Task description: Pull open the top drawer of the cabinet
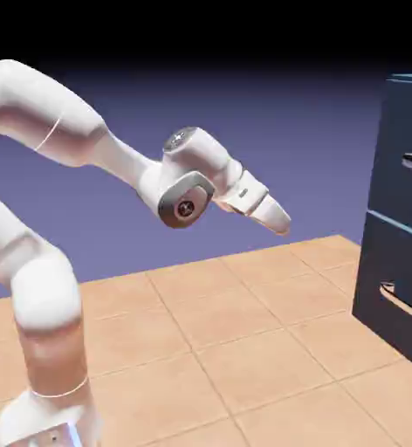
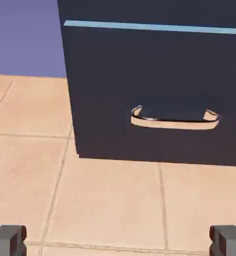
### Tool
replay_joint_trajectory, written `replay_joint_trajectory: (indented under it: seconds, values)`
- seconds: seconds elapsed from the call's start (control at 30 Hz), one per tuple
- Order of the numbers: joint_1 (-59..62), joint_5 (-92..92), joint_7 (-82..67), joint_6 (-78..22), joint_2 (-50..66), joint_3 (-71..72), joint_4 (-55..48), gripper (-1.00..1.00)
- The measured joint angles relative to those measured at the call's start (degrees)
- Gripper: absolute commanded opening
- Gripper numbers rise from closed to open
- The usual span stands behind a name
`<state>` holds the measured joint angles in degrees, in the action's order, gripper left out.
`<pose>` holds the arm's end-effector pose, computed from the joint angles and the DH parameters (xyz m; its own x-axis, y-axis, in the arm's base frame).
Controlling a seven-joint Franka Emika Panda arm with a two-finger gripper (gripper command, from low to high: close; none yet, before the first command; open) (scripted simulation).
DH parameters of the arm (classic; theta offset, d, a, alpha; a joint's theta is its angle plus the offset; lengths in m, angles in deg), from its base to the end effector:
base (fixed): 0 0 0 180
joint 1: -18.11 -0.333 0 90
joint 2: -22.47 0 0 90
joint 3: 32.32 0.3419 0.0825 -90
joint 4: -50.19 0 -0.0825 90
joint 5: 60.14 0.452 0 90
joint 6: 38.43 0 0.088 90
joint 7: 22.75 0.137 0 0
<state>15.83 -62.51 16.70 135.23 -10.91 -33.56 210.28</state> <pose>0.4525 0.0117 0.4306 0.5556 -0.5981 0.5775 -0.3971 -0.8012 -0.4477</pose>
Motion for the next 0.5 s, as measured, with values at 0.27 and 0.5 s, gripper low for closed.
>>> replay_joint_trajectory:
  seconds: [0.27,0.5]
  values:
    - [-10.58,-15.75,-19.93,-2.28,-4.77,-8.23,-6.08,1.0]
    - [-19.84,-29.53,-37.38,-4.27,-8.95,-15.43,-11.4,1.0]
